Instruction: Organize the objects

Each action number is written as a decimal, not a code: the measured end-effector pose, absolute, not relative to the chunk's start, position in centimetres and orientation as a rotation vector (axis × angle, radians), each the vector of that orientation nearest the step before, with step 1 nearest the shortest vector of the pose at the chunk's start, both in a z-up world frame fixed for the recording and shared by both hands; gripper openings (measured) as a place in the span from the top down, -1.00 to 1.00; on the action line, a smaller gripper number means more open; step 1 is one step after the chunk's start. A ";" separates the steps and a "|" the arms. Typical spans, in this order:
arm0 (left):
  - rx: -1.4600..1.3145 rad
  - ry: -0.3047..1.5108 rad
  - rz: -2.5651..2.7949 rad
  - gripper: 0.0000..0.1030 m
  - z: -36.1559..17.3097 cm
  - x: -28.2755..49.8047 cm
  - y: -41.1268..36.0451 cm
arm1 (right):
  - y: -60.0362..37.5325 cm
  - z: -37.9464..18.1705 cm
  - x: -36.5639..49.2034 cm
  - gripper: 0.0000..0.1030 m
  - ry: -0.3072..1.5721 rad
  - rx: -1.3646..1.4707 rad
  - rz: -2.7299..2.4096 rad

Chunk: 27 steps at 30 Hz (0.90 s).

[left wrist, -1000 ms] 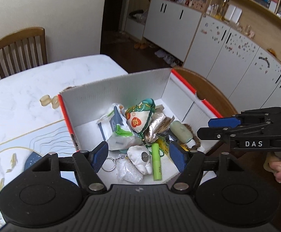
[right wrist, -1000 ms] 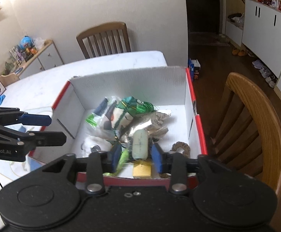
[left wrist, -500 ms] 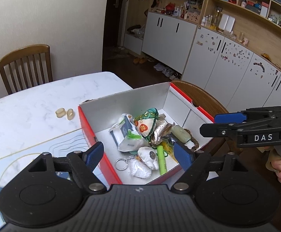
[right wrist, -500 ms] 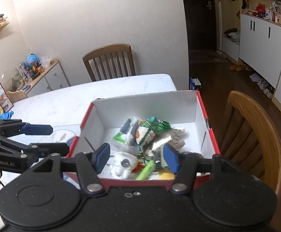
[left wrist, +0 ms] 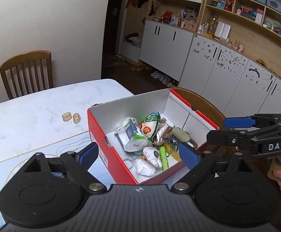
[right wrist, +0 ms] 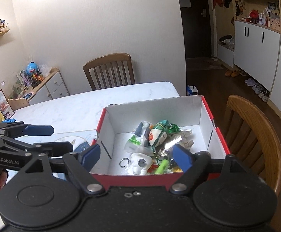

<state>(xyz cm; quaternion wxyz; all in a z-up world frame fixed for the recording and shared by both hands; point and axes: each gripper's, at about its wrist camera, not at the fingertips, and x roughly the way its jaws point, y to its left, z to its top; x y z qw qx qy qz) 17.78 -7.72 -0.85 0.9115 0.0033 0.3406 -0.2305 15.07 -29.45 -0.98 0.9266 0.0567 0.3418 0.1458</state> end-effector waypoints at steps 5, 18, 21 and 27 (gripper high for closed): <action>0.024 0.681 -0.496 -1.00 -0.7 17.2 -7.4 | -28.9 -0.7 13.9 -0.83 0.672 0.137 0.293; 0.038 0.618 -0.531 -1.00 -0.3 15.7 -7.2 | -28.7 -0.5 11.4 -0.97 0.626 0.193 0.240; 0.042 0.610 -0.529 -1.00 -0.3 15.3 -7.1 | -28.6 -0.7 11.0 -0.97 0.631 0.201 0.223; 0.048 0.605 -0.522 -1.00 -0.5 15.0 -6.7 | -28.3 -1.1 10.4 -0.97 0.636 0.209 0.214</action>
